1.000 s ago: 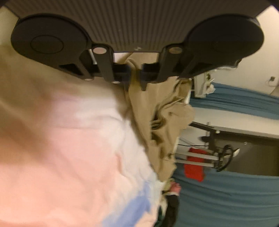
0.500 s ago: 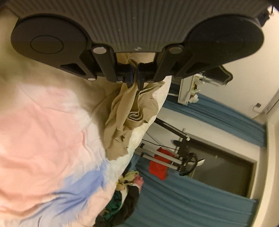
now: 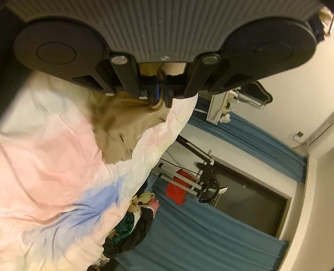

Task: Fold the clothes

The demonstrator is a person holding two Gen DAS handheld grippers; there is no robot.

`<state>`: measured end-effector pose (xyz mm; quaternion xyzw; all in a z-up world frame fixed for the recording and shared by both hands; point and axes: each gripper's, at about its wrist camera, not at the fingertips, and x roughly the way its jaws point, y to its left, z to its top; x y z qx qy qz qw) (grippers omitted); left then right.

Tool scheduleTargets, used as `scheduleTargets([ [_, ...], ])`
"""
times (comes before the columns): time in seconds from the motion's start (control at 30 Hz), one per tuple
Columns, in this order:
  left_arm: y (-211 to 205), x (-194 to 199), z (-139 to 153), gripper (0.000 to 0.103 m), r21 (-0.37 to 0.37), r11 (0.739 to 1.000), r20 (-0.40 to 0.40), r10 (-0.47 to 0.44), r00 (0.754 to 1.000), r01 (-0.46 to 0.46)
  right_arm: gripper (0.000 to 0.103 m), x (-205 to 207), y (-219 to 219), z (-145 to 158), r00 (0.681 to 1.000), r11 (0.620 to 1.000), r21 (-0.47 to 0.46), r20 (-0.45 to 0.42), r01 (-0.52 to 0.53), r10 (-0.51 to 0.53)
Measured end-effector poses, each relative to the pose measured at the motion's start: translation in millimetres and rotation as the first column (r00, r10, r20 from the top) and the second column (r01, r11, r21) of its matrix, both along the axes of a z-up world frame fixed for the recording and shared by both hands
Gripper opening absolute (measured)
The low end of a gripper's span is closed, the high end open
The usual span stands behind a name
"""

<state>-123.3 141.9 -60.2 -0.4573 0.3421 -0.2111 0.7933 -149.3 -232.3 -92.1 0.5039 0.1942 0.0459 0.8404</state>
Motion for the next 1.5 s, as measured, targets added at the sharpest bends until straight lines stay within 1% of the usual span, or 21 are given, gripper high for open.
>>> scheduleTargets([
  [0.1, -15, 68, 5, 0.005, 0.032, 0.999, -0.029, -0.011, 1.0, 0.012, 0.007, 59, -10, 6, 0.999, 0.999, -0.02, -0.018, 0.037, -0.037],
  [0.2, -34, 142, 6, 0.005, 0.091, 0.996, -0.084, -0.009, 0.996, 0.016, 0.007, 130, -19, 0, 0.994, 0.997, -0.022, -0.083, 0.069, -0.071],
  [0.3, -48, 206, -6, 0.005, 0.13, 0.991, -0.144, 0.036, 0.989, -0.018, 0.007, 190, -27, -11, 0.986, 0.995, -0.025, -0.14, 0.091, -0.094],
  [0.4, -54, 253, -20, 0.005, 0.157, 0.987, -0.182, 0.076, 0.98, -0.047, 0.007, 229, -31, -19, 0.978, 0.988, -0.085, -0.154, 0.126, -0.137],
  [0.47, -55, 273, -27, 0.005, 0.221, 0.972, -0.182, 0.127, 0.975, -0.085, 0.007, 251, -37, -26, 0.972, 0.979, -0.134, -0.157, 0.152, -0.172],
  [0.53, -58, 289, -36, 0.006, 0.277, 0.958, -0.167, 0.129, 0.978, -0.079, 0.007, 266, -45, -37, 0.969, 0.975, -0.158, -0.163, 0.159, -0.184],
  [0.67, -61, 307, -52, 0.009, 0.334, 0.942, -0.152, 0.074, 0.986, -0.019, 0.007, 272, -55, -54, 0.98, 0.984, -0.153, -0.162, 0.09, -0.115],
  [0.7, -60, 308, -53, 0.01, 0.335, 0.942, -0.143, 0.061, 0.988, -0.009, 0.009, 272, -54, -55, 0.983, 0.983, -0.174, -0.161, 0.06, -0.089],
  [0.77, -55, 302, -54, 0.016, 0.316, 0.949, -0.107, 0.025, 0.994, 0.01, 0.01, 272, -48, -54, 0.986, 0.975, -0.224, -0.163, -0.016, -0.022],
  [0.83, -56, 296, -52, 0.017, 0.328, 0.944, -0.057, -0.019, 0.998, 0.037, 0.01, 275, -42, -54, 0.987, 0.968, -0.232, -0.153, -0.09, 0.055],
  [0.87, -56, 293, -50, 0.021, 0.339, 0.939, -0.033, -0.041, 0.999, 0.05, 0.01, 276, -40, -52, 0.987, 0.966, -0.237, -0.148, -0.103, 0.069],
  [0.9, -55, 287, -47, 0.025, 0.35, 0.935, -0.006, -0.061, 0.998, 0.059, 0.017, 278, -37, -50, 0.986, 0.963, -0.243, -0.143, -0.115, 0.082],
  [0.93, -55, 282, -44, 0.044, 0.36, 0.93, 0.021, -0.081, 0.997, 0.068, 0.037, 279, -35, -48, 0.987, 0.959, -0.255, -0.133, -0.12, 0.088],
  [0.97, -54, 276, -40, 0.066, 0.371, 0.926, 0.048, -0.095, 0.994, 0.071, 0.051, 280, -34, -47, 0.989, 0.958, -0.259, -0.116, -0.12, 0.093],
  [1.0, -52, 271, -35, 0.074, 0.383, 0.921, 0.076, -0.101, 0.992, 0.065, 0.077, 281, -34, -47, 0.991, 0.959, -0.257, -0.089, -0.12, 0.1],
  [1.03, -51, 265, -30, 0.081, 0.395, 0.917, 0.104, -0.107, 0.989, 0.058, 0.083, 281, -33, -47, 0.992, 0.96, -0.255, -0.061, -0.119, 0.107],
  [1.1, -48, 255, -21, 0.083, 0.42, 0.906, 0.153, -0.119, 0.981, 0.044, 0.082, 287, -33, -48, 0.991, 0.958, -0.257, -0.028, -0.13, 0.128],
  [1.2, -42, 253, -16, 0.087, 0.477, 0.879, 0.188, -0.133, 0.973, 0.028, 0.083, 308, -37, -54, 0.985, 0.944, -0.279, -0.045, -0.175, 0.169],
  [1.3, -38, 265, -27, 0.087, 0.526, 0.85, 0.166, -0.102, 0.981, -0.001, 0.082, 335, -41, -63, 0.97, 0.925, -0.292, -0.07, -0.243, 0.233],
  [1.4, -34, 287, -52, 0.08, 0.491, 0.871, 0.108, -0.097, 0.989, 0.032, 0.082, 354, -39, -76, 0.95, 0.908, -0.279, -0.097, -0.314, 0.298],
  [1.5, -34, 305, -70, 0.067, 0.438, 0.898, 0.088, -0.098, 0.991, 0.049, 0.075, 367, -32, -87, 0.93, 0.882, -0.295, -0.138, -0.367, 0.341],
])
